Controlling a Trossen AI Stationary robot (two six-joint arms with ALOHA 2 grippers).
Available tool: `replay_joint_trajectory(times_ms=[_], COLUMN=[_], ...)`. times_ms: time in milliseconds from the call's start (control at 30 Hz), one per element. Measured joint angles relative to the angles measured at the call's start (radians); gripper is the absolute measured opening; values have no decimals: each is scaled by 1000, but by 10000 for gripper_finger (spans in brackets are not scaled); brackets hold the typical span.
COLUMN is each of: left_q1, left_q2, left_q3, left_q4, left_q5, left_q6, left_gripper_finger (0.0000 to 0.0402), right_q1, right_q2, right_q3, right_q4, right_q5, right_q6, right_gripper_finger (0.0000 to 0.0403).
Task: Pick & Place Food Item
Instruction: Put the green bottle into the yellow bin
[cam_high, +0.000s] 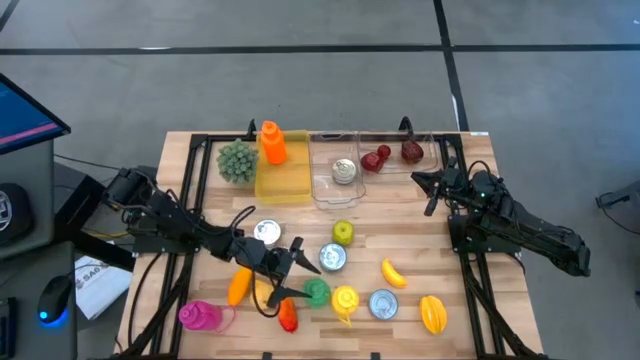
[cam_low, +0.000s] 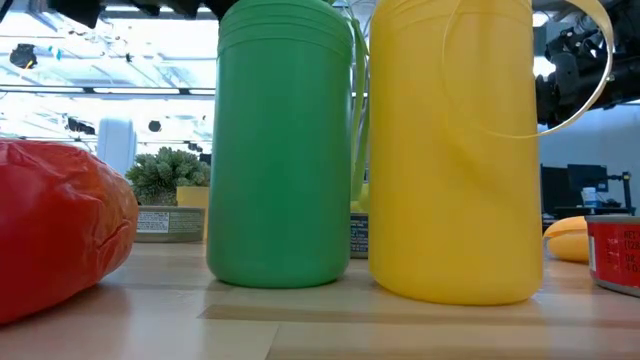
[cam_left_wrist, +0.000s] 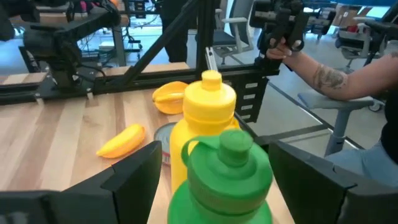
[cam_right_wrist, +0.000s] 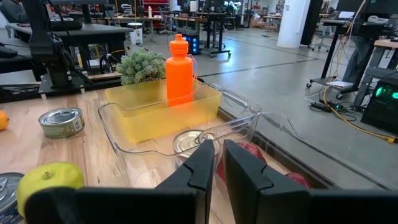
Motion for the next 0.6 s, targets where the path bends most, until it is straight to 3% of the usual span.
replay_joint_trajectory(times_ms=[600], left_q1=[0], left_q2=[17], left_q3=[28], left_q4=[8], left_q5=[1], left_q6=[0], left_gripper_finger=[285], right_q1=[0], right_q2=[0], right_q3=[0], right_q4=[-17], right_q5=[0], right_q6=[0], right_gripper_finger=[33])
